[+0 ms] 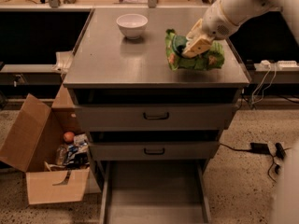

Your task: Place green rice chip bag into bottom drawer

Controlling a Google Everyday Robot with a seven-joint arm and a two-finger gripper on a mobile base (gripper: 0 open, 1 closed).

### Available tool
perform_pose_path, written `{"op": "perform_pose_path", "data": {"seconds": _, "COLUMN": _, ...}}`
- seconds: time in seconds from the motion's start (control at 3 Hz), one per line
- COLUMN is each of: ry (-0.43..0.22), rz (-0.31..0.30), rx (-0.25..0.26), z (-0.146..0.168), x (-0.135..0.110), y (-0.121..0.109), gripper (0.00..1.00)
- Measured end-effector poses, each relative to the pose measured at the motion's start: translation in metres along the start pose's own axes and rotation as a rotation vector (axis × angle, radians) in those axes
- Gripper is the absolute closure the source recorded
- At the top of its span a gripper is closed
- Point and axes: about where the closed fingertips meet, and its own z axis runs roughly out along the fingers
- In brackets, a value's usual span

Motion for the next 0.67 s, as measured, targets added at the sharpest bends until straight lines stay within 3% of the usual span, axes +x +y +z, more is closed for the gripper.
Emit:
{"op": "perform_pose_path", "data": {"seconds": 0.33, "ry": -0.108, "rz": -0.035, "rx": 0.006, "z": -0.039, "x": -0.033, "y": 0.050, "gripper": 1.00}}
{"op": "perform_pose_path", "data": {"seconds": 0.67, "ry": -0.102, "rz": -0.020, "rx": -0.050, "z": -0.026, "x": -0.025, "y": 0.078, "gripper": 1.00}}
